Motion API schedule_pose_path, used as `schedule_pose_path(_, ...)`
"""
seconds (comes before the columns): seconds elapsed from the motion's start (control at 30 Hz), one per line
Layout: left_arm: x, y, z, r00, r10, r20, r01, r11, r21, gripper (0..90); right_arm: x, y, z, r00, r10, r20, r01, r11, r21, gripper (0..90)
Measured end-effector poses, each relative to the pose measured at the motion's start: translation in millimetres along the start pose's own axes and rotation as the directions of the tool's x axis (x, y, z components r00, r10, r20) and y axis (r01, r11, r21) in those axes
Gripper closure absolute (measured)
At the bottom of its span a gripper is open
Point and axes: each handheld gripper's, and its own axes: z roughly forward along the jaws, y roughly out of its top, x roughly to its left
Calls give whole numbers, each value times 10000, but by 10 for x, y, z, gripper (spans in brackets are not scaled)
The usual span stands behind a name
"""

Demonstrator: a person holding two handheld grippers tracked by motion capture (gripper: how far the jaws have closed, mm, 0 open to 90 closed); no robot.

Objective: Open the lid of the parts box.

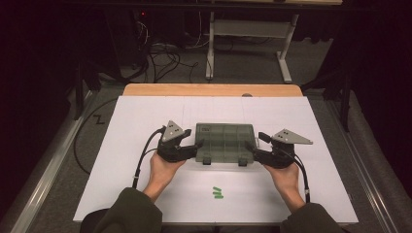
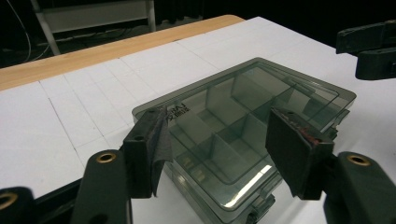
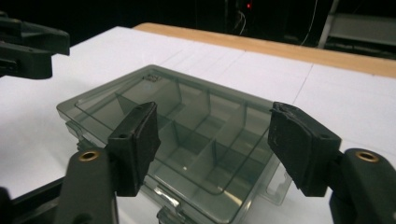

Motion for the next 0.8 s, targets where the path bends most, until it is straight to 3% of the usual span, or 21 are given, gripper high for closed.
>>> schedule_pose_path(0.13, -13, -16, 27, 9995, 114, -282, -105, 9994, 339, 416, -22, 12, -32, 10000, 48, 31, -49, 9995, 303, 409)
schedule_pose_path(0.47, 14, -26, 61, 9998, 33, -188, -14, 9951, 991, 499, -5, 70, -66, 9996, -265, 133, 255, 9971, 723, 468)
schedule_pose_path(0.8, 62, -25, 36, 9998, -117, -137, 138, 9856, 1686, 581, -17, 97, -81, 9993, -326, 161, 289, 9811, 1911, 548)
